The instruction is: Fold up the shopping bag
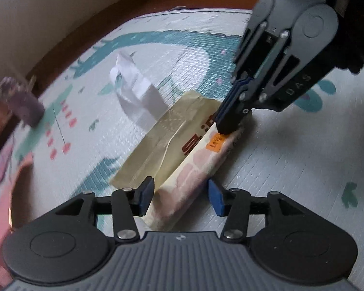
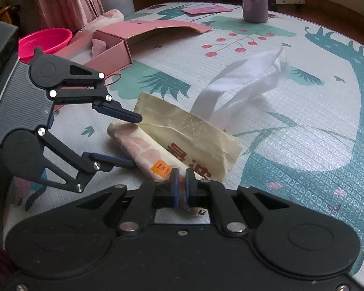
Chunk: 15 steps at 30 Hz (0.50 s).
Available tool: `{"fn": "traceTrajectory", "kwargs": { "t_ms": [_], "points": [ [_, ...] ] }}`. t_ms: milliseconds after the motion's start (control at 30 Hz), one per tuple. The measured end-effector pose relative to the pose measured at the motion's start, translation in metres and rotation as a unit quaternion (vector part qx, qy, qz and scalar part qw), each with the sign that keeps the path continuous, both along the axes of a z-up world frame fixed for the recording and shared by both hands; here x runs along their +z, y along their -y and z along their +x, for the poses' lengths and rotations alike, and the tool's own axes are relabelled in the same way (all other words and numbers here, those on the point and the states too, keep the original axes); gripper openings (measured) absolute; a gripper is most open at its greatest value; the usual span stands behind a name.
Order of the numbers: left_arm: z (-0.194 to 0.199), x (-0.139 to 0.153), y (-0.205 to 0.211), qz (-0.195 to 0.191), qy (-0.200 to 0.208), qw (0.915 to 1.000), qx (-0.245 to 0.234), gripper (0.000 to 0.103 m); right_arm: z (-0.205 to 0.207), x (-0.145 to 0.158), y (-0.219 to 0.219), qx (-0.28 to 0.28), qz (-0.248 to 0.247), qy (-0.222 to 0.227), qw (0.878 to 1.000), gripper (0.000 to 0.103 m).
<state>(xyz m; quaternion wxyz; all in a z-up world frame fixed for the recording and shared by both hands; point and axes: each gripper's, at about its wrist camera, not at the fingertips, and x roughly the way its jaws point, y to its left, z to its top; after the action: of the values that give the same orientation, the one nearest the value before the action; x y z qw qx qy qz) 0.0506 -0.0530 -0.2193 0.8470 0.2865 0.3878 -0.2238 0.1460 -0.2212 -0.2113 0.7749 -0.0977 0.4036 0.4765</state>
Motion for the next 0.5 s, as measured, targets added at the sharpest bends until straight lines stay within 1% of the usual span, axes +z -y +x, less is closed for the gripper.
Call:
{"fn": "traceTrajectory", "kwargs": {
  "t_ms": [133, 267, 333, 433, 467, 500],
  "points": [
    [-0.005, -0.002, -0.003, -0.013, 0.007, 0.9999, 0.002, 0.045, -0.001, 0.000, -0.001, 0.007, -0.002, 0.006, 1.000, 0.001],
    [-0.014, -0.006, 0.002, 0.006, 0.039, 0.9990, -0.022, 0.045, -0.003, 0.000, -0.003, 0.014, -0.007, 0.017, 1.000, 0.001],
    [-0.018, -0.008, 0.004, 0.014, 0.054, 0.9981, -0.025, 0.046, -0.004, 0.000, -0.003, 0.019, -0.010, 0.025, 0.999, 0.001],
    [-0.014, -0.008, 0.003, -0.005, 0.046, 0.9989, 0.007, 0.046, -0.008, 0.001, -0.006, 0.029, -0.018, 0.043, 0.998, 0.001],
    [-0.012, -0.008, 0.002, -0.015, 0.039, 0.9989, 0.023, 0.046, -0.010, 0.001, -0.007, 0.036, -0.025, 0.054, 0.998, 0.001],
    [-0.011, -0.007, 0.002, -0.015, 0.035, 0.9989, 0.028, 0.046, -0.013, 0.002, -0.009, 0.044, -0.032, 0.066, 0.996, 0.001]
  ]
}}
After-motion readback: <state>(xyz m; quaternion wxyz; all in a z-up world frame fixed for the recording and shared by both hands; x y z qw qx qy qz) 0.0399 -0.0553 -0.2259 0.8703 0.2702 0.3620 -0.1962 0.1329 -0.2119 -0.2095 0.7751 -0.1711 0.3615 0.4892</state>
